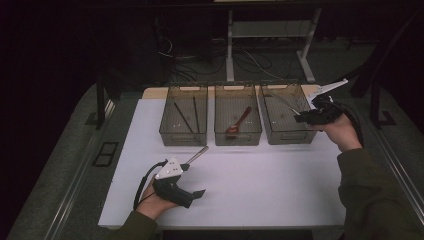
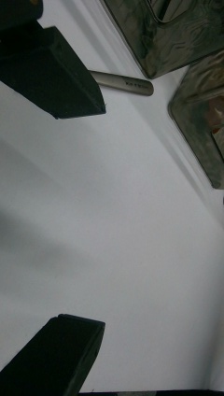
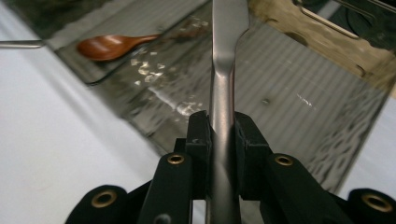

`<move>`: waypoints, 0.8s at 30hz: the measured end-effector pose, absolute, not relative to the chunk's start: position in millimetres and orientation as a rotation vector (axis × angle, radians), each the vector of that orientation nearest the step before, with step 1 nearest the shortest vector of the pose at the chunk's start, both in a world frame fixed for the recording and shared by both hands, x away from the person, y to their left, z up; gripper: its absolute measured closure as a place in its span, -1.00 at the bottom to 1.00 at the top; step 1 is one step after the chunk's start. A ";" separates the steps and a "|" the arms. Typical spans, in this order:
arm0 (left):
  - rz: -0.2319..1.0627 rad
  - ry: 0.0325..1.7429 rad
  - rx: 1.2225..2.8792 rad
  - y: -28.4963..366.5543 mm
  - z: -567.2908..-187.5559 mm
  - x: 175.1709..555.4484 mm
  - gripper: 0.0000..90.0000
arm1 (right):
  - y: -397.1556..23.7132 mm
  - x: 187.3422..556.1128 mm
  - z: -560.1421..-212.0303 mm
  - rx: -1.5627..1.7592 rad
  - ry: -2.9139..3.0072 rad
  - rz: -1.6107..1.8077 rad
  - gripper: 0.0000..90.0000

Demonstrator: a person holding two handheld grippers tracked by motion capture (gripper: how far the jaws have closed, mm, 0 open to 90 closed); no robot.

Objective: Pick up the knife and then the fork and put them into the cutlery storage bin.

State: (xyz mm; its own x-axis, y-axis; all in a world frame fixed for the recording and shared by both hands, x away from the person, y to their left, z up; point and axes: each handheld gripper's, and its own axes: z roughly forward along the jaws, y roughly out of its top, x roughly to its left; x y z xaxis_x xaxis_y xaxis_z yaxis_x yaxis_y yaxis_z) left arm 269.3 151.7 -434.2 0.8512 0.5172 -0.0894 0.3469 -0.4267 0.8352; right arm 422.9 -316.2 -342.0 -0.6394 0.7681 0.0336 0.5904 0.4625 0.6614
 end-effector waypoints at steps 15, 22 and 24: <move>0.202 0.617 2.057 149.7 -435.4 268.4 -1.00 | -314.1 467.3 -372.0 1.382 2.398 0.822 0.72; 0.196 0.615 2.059 149.4 -435.7 268.2 -1.00 | -309.6 475.9 -386.0 1.444 2.393 0.789 0.72; 0.196 0.615 2.059 149.4 -435.7 268.1 -1.00 | -307.9 476.8 -387.0 1.440 2.394 0.787 0.72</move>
